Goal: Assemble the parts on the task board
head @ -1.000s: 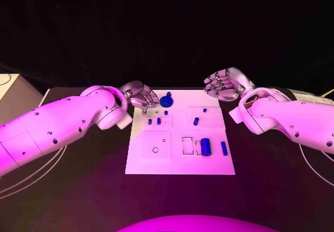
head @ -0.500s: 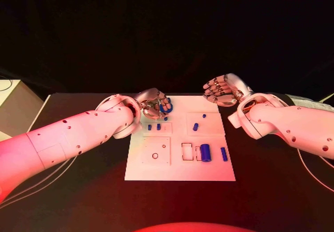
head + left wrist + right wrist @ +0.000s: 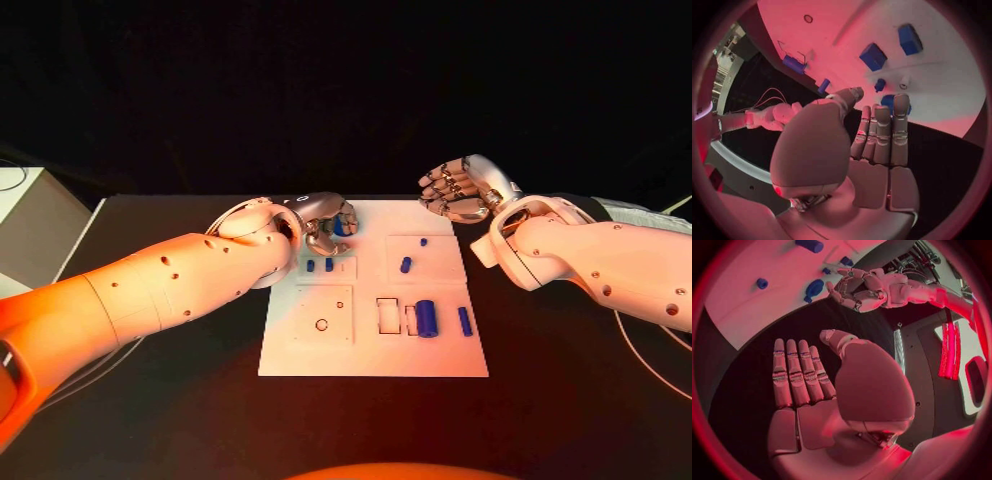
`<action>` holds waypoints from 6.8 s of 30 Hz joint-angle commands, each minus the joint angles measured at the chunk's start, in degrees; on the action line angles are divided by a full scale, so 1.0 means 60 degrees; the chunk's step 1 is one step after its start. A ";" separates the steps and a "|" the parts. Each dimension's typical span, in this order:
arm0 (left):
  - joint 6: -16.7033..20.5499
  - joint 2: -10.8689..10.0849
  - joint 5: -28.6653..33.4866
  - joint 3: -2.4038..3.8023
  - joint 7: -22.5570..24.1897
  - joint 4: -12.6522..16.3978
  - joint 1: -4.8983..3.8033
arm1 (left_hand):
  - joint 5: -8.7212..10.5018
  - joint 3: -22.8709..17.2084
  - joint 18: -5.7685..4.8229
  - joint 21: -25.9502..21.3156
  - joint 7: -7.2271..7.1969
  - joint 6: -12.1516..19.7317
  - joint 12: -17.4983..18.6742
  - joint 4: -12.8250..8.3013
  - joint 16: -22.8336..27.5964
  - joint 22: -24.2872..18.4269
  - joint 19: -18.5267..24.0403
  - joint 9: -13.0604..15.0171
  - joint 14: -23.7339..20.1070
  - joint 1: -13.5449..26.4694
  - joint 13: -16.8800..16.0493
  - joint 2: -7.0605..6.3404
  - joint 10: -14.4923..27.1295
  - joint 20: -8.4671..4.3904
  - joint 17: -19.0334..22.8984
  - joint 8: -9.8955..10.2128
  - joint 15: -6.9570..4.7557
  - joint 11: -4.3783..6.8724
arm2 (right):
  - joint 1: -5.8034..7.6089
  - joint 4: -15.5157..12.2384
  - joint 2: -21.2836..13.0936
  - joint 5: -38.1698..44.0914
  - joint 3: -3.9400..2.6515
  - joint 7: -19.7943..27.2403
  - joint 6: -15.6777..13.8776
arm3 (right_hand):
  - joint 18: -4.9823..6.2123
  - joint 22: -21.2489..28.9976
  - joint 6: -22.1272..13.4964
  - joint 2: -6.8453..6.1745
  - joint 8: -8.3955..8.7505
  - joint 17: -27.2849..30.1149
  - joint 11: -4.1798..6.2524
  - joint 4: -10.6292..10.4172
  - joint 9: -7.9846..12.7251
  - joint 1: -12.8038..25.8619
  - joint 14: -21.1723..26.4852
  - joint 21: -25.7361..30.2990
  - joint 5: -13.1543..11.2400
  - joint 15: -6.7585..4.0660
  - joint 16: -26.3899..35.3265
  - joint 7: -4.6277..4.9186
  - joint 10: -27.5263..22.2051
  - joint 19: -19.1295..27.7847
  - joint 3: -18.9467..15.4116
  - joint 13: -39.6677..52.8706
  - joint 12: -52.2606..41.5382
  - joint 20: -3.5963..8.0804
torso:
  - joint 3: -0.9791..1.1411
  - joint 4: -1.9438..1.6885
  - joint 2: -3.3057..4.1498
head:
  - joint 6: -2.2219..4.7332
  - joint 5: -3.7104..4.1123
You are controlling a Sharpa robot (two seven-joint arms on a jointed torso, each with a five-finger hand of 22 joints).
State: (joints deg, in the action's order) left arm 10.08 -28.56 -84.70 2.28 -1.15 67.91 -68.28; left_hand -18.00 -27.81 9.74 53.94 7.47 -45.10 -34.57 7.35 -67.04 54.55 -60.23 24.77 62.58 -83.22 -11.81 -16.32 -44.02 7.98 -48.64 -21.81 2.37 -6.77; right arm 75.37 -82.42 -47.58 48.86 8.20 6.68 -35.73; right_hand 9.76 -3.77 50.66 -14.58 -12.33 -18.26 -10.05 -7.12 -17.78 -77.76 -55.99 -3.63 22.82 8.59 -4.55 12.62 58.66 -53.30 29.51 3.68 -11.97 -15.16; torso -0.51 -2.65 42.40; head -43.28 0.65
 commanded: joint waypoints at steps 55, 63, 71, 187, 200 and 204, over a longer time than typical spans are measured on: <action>-0.1238 0.0676 -0.0812 -0.0076 -0.0636 -0.0940 -0.0021 | 0.0505 -0.1086 -0.0337 0.1848 0.0146 -0.1523 0.0943 -0.0181 -0.1991 0.1652 -0.1269 -0.0309 0.1545 -0.0303 0.0750 0.0317 -0.1807 -0.0104 -0.0751 0.0818 -0.0105 0.0180 | 0.0002 -0.0205 0.0016 0.0064 -0.0005 0.0153 0.0053 | 0.0135 0.0008 0.0000 -0.0009 0.0100 0.0049 -0.0016 -0.0075 0.0020 0.0094 -0.0047 -0.0015 0.0228 0.0006 -0.0022 0.0111 -0.0018 -0.0028 0.0038 -0.0011 0.0098 0.0003 | -0.0005 -0.0017 -0.0014 | -0.0273 0.0083; -0.1140 0.0694 -0.0789 -0.0192 -0.0526 -0.0999 -0.0018 | 0.0521 -0.1134 -0.0409 0.2146 0.0098 -0.1945 0.1107 -0.0367 -0.2243 0.1929 -0.1510 -0.0182 0.1949 -0.0287 0.0711 0.0496 -0.2518 -0.0253 -0.1143 0.0754 -0.0279 0.0369 | 0.0003 -0.0215 0.0016 0.0064 -0.0005 0.0152 0.0053 | 0.0135 0.0008 0.0000 -0.0009 0.0100 0.0049 -0.0016 -0.0075 0.0020 0.0094 -0.0047 -0.0015 0.0228 0.0006 -0.0022 0.0111 -0.0018 -0.0028 0.0038 -0.0011 0.0098 0.0003 | -0.0012 -0.0015 -0.0008 | -0.0283 0.0086; -0.0570 0.0642 -0.0633 -0.0223 -0.0309 -0.0975 -0.0013 | 0.0510 -0.1267 -0.0492 0.2448 0.0087 -0.2092 0.1709 -0.0484 -0.2373 0.2209 -0.1816 -0.0110 0.2254 -0.0165 0.0769 0.0515 -0.2978 -0.0339 -0.1452 0.0859 -0.0322 0.0400 | 0.0003 -0.0224 0.0008 0.0064 -0.0005 0.0160 0.0046 | 0.0135 0.0009 0.0005 -0.0009 0.0101 0.0054 -0.0016 -0.0081 0.0020 0.0102 -0.0044 -0.0014 0.0242 0.0008 -0.0020 0.0111 -0.0015 -0.0025 0.0036 -0.0010 0.0098 0.0002 | -0.0008 -0.0020 -0.0010 | -0.0252 0.0099; -0.1083 -0.0391 0.0098 0.0343 -0.1055 -0.0120 0.0151 | 0.0528 -0.1179 -0.0523 0.2504 0.0033 -0.2370 0.2612 -0.0529 -0.2373 0.2261 -0.2006 0.0063 0.2298 0.0098 0.0680 0.0495 -0.3600 -0.0362 -0.1365 0.1013 -0.0360 0.0455 | -0.0029 -0.0141 0.0024 0.0063 -0.0004 0.0159 0.0071 | 0.0137 0.0010 0.0037 -0.0012 0.0115 0.0091 -0.0011 -0.0082 0.0020 0.0109 -0.0026 -0.0010 0.0301 0.0011 -0.0010 0.0103 -0.0010 -0.0002 0.0044 -0.0008 0.0111 -0.0005 | -0.0014 -0.0038 -0.0025 | -0.0293 0.0029; -0.1288 -0.0421 0.0090 0.0327 -0.1026 -0.0057 0.0150 | 0.0644 -0.0908 -0.0479 0.2236 0.0114 -0.1921 0.2855 -0.0485 -0.2309 0.2023 -0.1814 -0.0010 0.2078 0.0295 0.0580 0.0248 -0.3057 -0.0269 -0.1138 0.1367 -0.0222 0.0288 | -0.0029 -0.0133 0.0017 0.0063 -0.0003 0.0160 0.0043 | 0.0134 0.0012 0.0026 -0.0028 0.0132 0.0106 -0.0018 -0.0084 0.0025 0.0121 -0.0008 -0.0006 0.0301 0.0019 -0.0001 0.0110 -0.0022 0.0013 0.0033 -0.0010 0.0122 -0.0009 | -0.0015 -0.0045 -0.0037 | -0.0300 0.0030; -0.1247 -0.0433 0.0086 0.0322 -0.1008 -0.0025 0.0150 | 0.0657 -0.0828 -0.0469 0.2187 0.0099 -0.1767 0.2816 -0.0468 -0.2290 0.1981 -0.1790 -0.0039 0.2021 0.0307 0.0519 0.0216 -0.2908 -0.0242 -0.1035 0.1480 -0.0196 0.0258 | -0.0030 -0.0130 0.0015 0.0063 -0.0003 0.0158 0.0040 | 0.0134 0.0012 0.0026 -0.0028 0.0132 0.0106 -0.0018 -0.0084 0.0025 0.0121 -0.0008 -0.0006 0.0301 0.0019 -0.0001 0.0110 -0.0022 0.0013 0.0033 -0.0010 0.0122 -0.0009 | -0.0020 -0.0040 -0.0029 | -0.0285 0.0033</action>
State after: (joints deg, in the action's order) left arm 3.79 -31.19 -83.84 4.25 -7.20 67.54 -67.44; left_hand -14.34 -33.11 7.06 67.24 7.97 -56.01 -17.57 4.59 -81.10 66.47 -71.41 24.58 75.02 -81.70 -8.68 -14.66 -61.83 6.61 -54.98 -13.08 1.13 -5.12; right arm 75.20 -83.18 -47.49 48.85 8.22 6.89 -35.74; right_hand 9.76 -3.77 50.64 -14.81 -11.89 -17.71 -10.05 -7.28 -17.71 -77.53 -55.98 -3.63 24.41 8.59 -4.55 12.61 58.66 -53.30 29.65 3.71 -11.54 -15.17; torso -0.62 -2.92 42.20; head -45.08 0.86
